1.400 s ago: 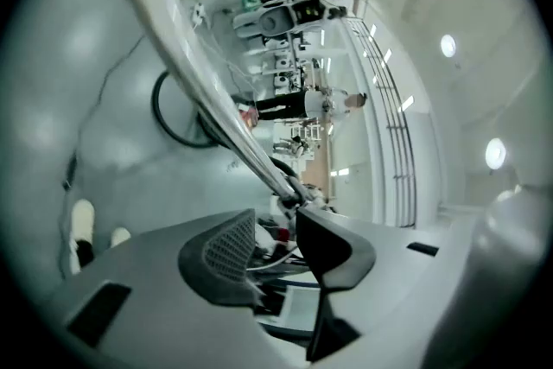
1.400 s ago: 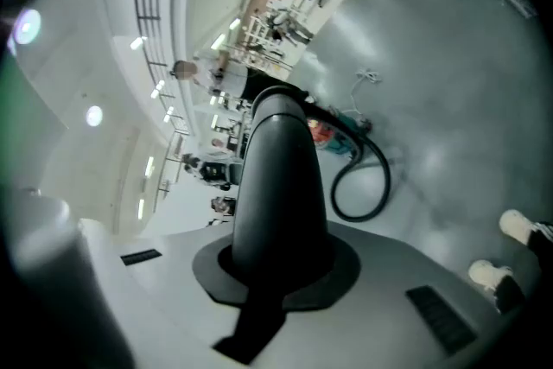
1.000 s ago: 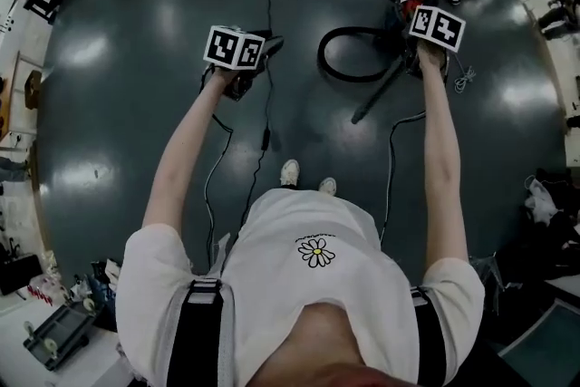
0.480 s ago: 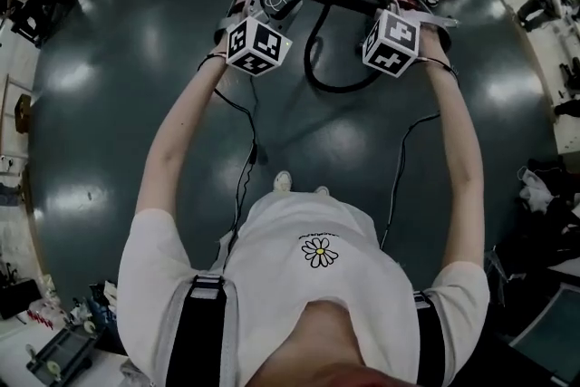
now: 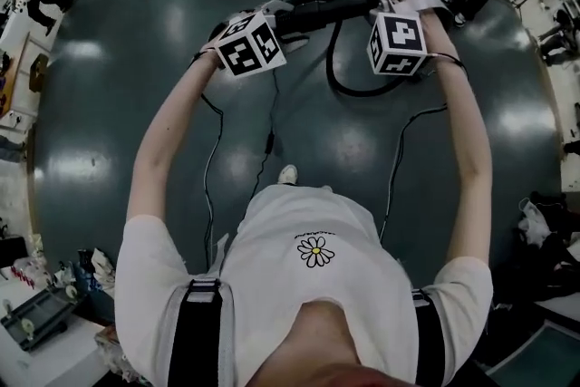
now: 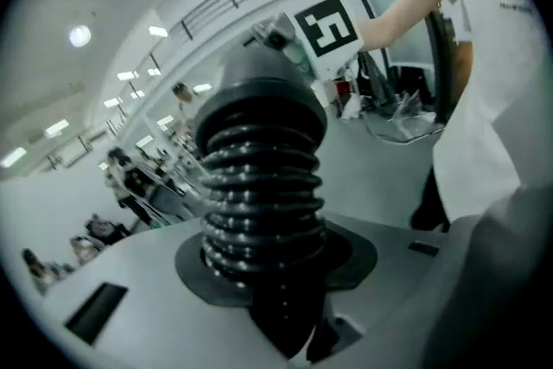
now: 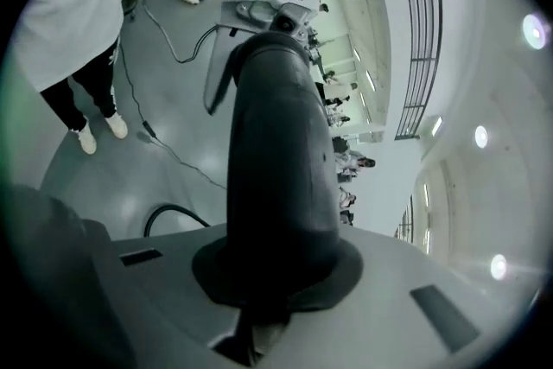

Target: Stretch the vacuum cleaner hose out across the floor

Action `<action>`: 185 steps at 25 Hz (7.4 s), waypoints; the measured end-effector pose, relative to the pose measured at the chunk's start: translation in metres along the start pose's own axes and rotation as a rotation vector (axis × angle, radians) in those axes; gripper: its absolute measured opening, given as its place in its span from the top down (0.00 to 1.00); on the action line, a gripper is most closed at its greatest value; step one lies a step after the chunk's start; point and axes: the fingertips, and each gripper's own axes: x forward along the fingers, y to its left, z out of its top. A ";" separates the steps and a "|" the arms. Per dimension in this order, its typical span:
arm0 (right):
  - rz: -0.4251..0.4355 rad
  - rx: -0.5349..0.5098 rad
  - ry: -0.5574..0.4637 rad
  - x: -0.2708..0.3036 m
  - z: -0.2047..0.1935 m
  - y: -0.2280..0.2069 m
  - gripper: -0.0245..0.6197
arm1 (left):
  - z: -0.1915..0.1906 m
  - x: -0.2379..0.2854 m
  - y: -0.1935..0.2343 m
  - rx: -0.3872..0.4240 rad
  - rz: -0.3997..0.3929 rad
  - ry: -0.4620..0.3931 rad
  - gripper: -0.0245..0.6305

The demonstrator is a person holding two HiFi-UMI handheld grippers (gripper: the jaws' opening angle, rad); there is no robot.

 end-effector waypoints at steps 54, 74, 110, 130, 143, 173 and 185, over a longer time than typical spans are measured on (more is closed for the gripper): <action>-0.765 1.826 0.261 0.661 0.425 -0.127 0.55 | -0.522 -0.448 0.567 -0.567 -1.685 -0.968 0.79; -0.900 2.132 0.531 0.731 0.948 -0.092 0.55 | -0.799 -0.714 0.510 -0.561 -2.125 -0.517 0.79; -0.659 2.281 0.302 0.800 1.001 -0.094 0.55 | -0.978 -0.789 0.444 -0.044 -2.245 -0.341 0.79; -0.336 2.078 0.269 0.880 0.951 -0.122 0.55 | -0.965 -0.767 0.458 -0.037 -2.101 -0.401 0.78; -0.146 2.148 0.272 0.905 0.946 -0.101 0.55 | -0.969 -0.780 0.476 -0.059 -2.146 -0.448 0.79; -0.796 0.358 1.418 0.356 0.782 -0.528 0.66 | -0.904 -0.732 0.425 0.393 -1.407 -0.986 0.78; -0.789 0.006 1.533 0.327 0.836 -0.610 0.66 | -0.888 -0.729 0.431 0.476 -1.521 -0.981 0.78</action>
